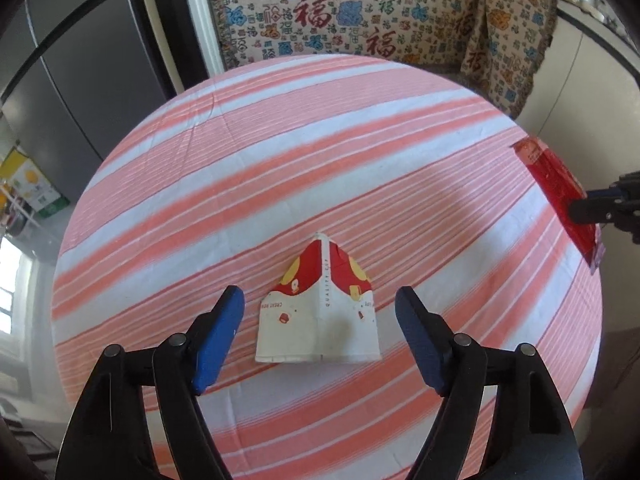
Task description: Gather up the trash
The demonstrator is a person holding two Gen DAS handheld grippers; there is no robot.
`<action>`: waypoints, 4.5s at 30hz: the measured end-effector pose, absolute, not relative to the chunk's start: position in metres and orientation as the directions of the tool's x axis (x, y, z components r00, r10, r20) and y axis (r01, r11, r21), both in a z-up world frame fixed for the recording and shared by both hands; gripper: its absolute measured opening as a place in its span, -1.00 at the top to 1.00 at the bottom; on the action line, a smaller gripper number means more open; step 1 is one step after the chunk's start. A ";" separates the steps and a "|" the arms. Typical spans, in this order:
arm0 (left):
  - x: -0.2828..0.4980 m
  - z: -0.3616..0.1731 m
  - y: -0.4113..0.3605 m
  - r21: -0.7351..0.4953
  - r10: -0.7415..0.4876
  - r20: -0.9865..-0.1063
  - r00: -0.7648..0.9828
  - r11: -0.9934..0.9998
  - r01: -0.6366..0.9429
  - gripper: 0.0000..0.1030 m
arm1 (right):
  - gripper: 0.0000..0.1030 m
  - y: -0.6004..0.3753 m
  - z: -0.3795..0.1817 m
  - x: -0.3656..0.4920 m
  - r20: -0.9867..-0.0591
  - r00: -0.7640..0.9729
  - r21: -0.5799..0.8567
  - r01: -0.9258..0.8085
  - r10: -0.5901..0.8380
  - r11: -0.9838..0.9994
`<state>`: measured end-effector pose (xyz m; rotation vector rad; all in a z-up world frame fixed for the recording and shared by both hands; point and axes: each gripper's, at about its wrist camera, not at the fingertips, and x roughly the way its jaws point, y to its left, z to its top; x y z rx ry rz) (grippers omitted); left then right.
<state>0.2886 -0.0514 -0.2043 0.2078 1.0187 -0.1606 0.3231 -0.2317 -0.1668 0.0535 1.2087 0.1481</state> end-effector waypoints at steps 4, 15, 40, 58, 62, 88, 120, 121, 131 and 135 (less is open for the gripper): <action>0.292 -0.225 -0.060 0.177 0.048 -0.878 0.476 0.957 0.231 -0.54 | 0.77 -0.230 -0.165 0.315 -0.923 0.354 0.121 -0.108 0.152 0.987; 0.279 -0.205 -0.039 0.047 -0.062 -0.856 0.514 0.979 0.198 0.77 | 0.77 -0.241 -0.150 0.295 -0.897 0.401 0.155 -0.108 0.186 0.982; 0.231 -0.207 -0.392 -0.155 -0.428 -0.833 0.350 0.789 0.595 0.71 | 0.77 -0.487 -0.196 0.200 -0.914 0.404 0.155 0.269 0.035 0.950; 0.270 -0.309 -0.473 -0.075 -0.326 -0.880 0.344 0.813 0.577 -0.28 | 0.58 -0.589 -0.337 0.213 -0.919 0.350 0.323 0.402 0.183 0.857; 0.276 -0.306 -0.468 -0.120 -0.365 -0.872 0.326 0.805 0.581 -0.40 | -0.11 -0.606 -0.356 0.205 -0.907 0.392 0.337 0.459 0.153 0.822; 0.096 -0.163 -0.361 0.112 -0.290 -0.709 0.643 0.854 0.509 -0.99 | -1.00 -0.471 -0.124 -0.017 -0.765 0.571 0.013 0.475 -0.297 0.880; 0.083 -0.140 -0.340 0.028 -0.319 -0.740 0.592 0.865 0.501 -0.99 | -1.00 -0.435 -0.098 -0.050 -0.754 0.601 0.057 0.462 -0.265 0.885; 0.083 -0.140 -0.341 0.027 -0.320 -0.741 0.591 0.864 0.503 -0.99 | -1.00 -0.435 -0.098 -0.050 -0.754 0.602 0.058 0.461 -0.264 0.886; 0.081 -0.137 -0.341 0.026 -0.326 -0.739 0.589 0.861 0.509 -0.99 | -1.00 -0.431 -0.094 -0.051 -0.750 0.607 0.059 0.456 -0.262 0.888; 0.081 -0.137 -0.341 0.026 -0.326 -0.740 0.588 0.860 0.510 -0.99 | -1.00 -0.430 -0.094 -0.052 -0.749 0.609 0.061 0.456 -0.261 0.888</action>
